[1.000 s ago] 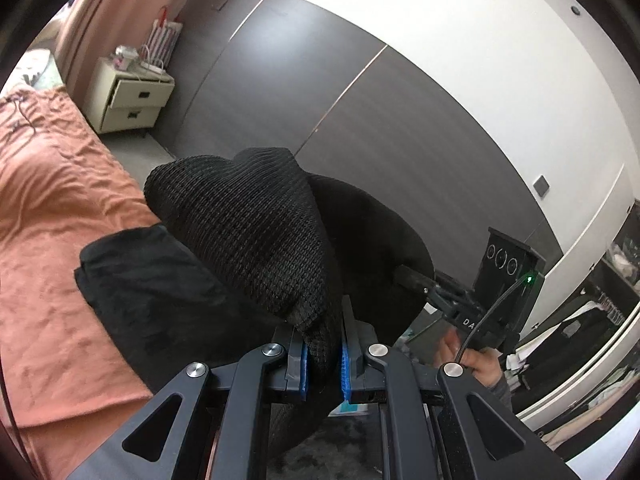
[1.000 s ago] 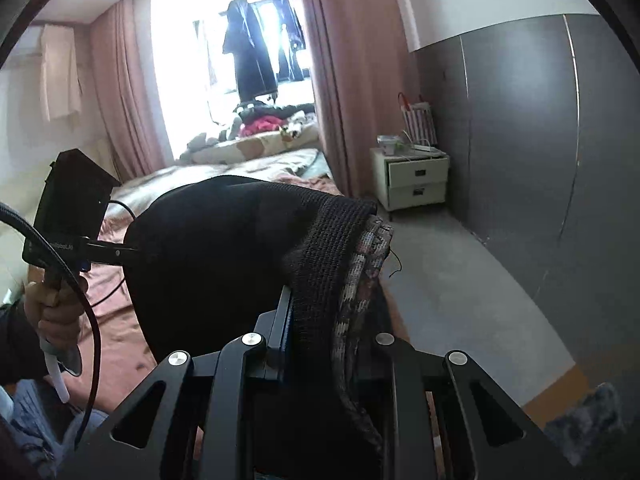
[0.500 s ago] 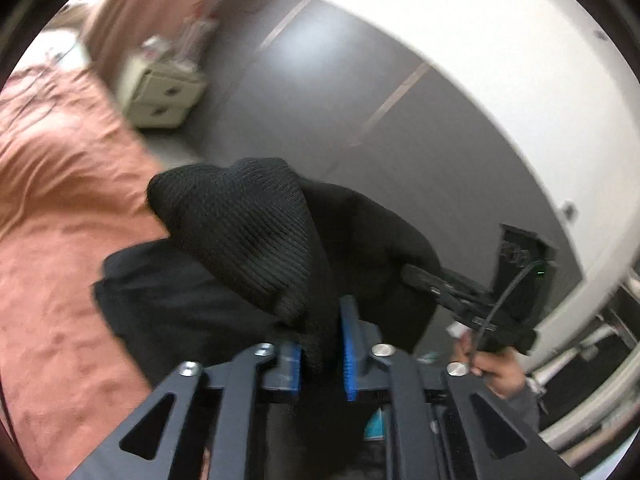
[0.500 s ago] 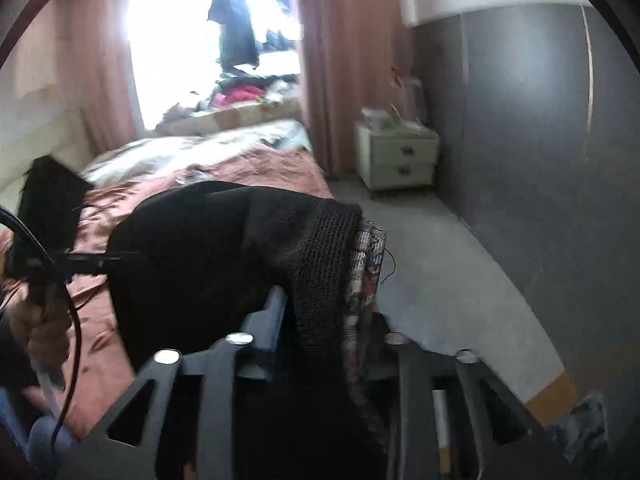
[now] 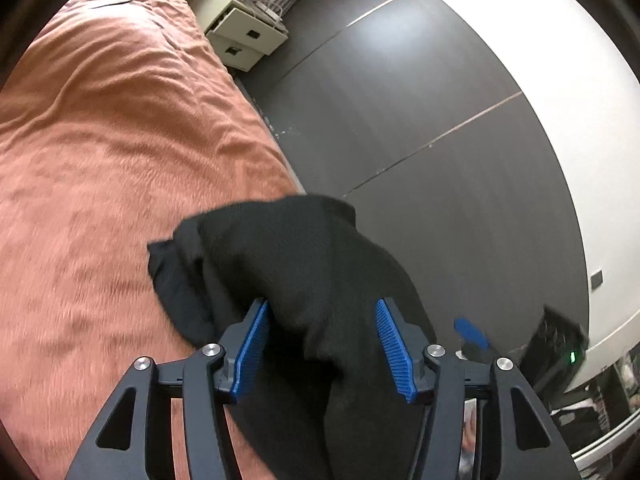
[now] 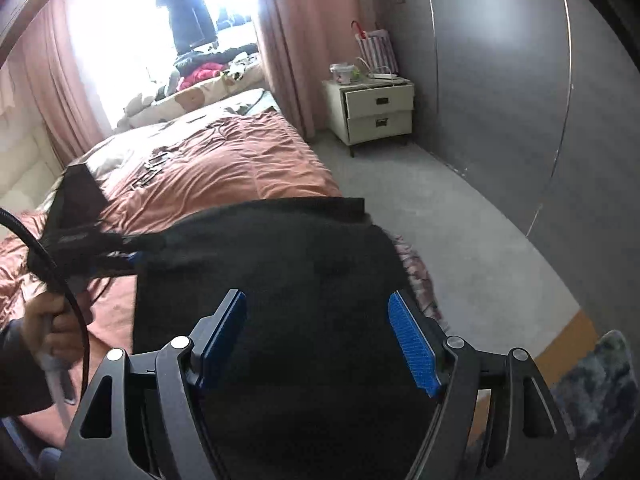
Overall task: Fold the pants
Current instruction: 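Carry the folded shorts to the bed corner with both grippers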
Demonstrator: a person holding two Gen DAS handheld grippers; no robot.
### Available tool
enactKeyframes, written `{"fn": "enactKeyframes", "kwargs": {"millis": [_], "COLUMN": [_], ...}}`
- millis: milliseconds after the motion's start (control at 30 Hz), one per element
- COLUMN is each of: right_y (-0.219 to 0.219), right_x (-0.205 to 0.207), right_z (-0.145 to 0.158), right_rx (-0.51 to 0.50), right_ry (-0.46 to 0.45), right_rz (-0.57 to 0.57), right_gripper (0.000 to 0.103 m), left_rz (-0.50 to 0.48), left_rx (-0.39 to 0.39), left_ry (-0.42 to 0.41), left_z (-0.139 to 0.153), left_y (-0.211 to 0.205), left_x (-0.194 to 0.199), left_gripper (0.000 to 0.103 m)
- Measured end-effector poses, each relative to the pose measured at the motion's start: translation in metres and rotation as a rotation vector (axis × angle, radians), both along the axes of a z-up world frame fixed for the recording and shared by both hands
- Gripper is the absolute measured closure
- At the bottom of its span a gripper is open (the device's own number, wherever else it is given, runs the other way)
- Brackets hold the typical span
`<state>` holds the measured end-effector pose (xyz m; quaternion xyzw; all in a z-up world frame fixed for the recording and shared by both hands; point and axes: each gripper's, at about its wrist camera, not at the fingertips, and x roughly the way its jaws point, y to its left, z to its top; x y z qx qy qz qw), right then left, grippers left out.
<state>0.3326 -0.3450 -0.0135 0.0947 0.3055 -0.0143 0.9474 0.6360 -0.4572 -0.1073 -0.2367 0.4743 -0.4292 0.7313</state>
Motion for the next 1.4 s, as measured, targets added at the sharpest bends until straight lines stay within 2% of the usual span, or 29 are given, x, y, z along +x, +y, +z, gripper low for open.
{"fn": "enactKeyframes", "kwargs": {"millis": [67,200,233,267,367,467,600,700,767,933,1233,1400], "right_y": [0.007,0.013,0.016,0.018,0.007,-0.001,-0.007,-0.004,-0.003,-0.007,-0.016,-0.009], "right_x": [-0.009,-0.032,-0.035,-0.04,-0.062,-0.085,-0.096,-0.101,-0.112,-0.132,-0.156,-0.153], "right_z": [0.001,-0.007,-0.01,-0.012,-0.017,-0.015,-0.026,-0.031,-0.029,-0.026,-0.017,-0.016], "right_rx": [0.023,0.066,0.068,0.064,0.068,0.081,0.06,0.043,0.044,0.074,0.131,0.155], "right_ry": [0.002,0.011,0.015,0.025,0.051,0.051,0.095,0.131,0.14,0.151,0.155,0.148], "right_rz": [0.009,0.066,0.077,0.082,0.086,0.089,0.072,0.056,0.051,0.026,-0.023,-0.03], "right_gripper": [0.033,0.036,0.036,0.036,0.036,0.036,0.036,0.036,0.036,0.036,0.054,0.055], "left_rz": [0.01,0.09,0.107,0.128,0.148,0.177,0.158,0.144,0.133,0.084,-0.021,-0.067], "left_rx": [-0.025,-0.139,-0.148,-0.125,-0.096,-0.053,0.033,0.031,0.037,0.04,0.053,0.078], "left_ry": [0.038,0.16,0.171,0.169,0.094,-0.001,0.016,0.024,0.028,0.041,0.074,0.093], "left_z": [-0.006,-0.022,-0.025,-0.025,-0.015,-0.003,-0.009,-0.01,-0.01,-0.013,-0.025,-0.036], "left_y": [-0.003,0.002,0.002,0.004,0.011,0.021,0.018,0.021,0.022,0.023,0.01,0.001], "left_x": [0.014,0.034,0.037,0.039,0.038,0.032,0.029,0.02,0.01,-0.025,-0.088,-0.117], "left_gripper": [0.046,0.048,0.066,0.091,0.094,0.094,0.092,0.083,0.072,0.07,0.07,0.07]}}
